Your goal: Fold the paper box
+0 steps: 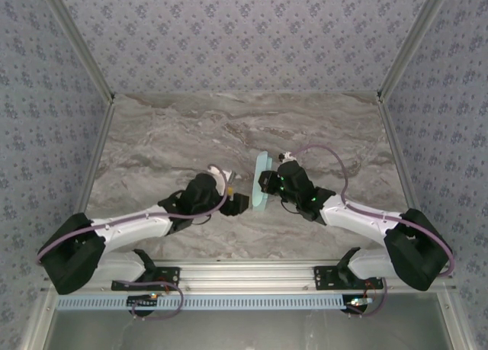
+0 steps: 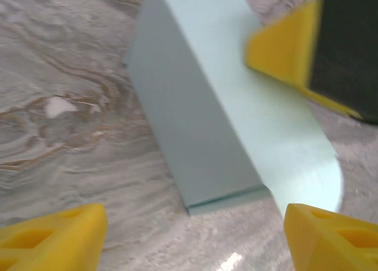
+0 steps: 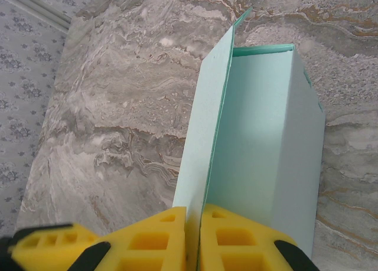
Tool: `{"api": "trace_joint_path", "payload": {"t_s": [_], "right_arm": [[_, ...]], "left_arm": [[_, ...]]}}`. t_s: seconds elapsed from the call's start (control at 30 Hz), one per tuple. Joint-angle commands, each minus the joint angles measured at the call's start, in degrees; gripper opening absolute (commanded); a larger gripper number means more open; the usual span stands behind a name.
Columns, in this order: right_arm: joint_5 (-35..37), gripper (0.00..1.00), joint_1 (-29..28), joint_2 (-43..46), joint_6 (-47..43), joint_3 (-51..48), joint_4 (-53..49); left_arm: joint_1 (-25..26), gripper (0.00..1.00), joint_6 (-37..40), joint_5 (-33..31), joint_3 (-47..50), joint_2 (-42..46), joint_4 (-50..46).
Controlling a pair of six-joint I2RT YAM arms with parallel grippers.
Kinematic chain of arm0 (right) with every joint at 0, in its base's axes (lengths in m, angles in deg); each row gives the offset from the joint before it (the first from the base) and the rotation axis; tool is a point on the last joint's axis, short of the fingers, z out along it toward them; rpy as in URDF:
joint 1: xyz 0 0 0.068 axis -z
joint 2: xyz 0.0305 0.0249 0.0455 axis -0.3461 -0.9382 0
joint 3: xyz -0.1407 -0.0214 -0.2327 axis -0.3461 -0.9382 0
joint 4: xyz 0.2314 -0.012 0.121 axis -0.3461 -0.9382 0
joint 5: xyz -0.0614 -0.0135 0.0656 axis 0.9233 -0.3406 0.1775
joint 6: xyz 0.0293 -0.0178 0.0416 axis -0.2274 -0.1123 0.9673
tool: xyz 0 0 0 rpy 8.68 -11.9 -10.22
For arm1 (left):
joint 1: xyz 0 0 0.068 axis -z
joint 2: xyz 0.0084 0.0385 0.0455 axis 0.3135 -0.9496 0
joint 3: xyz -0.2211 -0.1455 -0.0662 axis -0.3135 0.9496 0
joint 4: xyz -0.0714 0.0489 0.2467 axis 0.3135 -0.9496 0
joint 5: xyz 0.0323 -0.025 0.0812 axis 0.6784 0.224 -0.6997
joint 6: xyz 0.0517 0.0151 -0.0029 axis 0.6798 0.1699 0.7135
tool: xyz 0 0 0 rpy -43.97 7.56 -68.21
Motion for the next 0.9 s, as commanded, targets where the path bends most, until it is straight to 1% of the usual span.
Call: {"api": "trace_joint_path", "payload": {"t_s": [0.0,0.13,0.27,0.5,0.87], "right_arm": [[2.4,0.13,-0.3,-1.6,-0.7,-0.8,-6.7],[2.3,0.12,-0.2,-1.6,-0.8,-0.4,-7.0],[2.5,0.12,-0.2,-1.7,-0.8,-0.4,-7.1],[2.6,0.12,-0.2,-1.6,-1.0,-0.2,-7.3],[2.5,0.12,-0.2,-1.8,-0.8,-0.3,-6.7]], "left_arm": [[4.4,0.8,6.3,-8.1,1.0,0.5,6.7],[10.3,0.83,12.3,-18.2,-0.2,-2.8,9.6],[13.2,0.86,15.1,-24.9,-2.2,-7.7,12.2],[16.7,0.87,17.0,-28.9,-4.4,-14.7,18.5],[17.4,0.87,18.9,-35.6,-6.4,-22.2,25.6]]}}
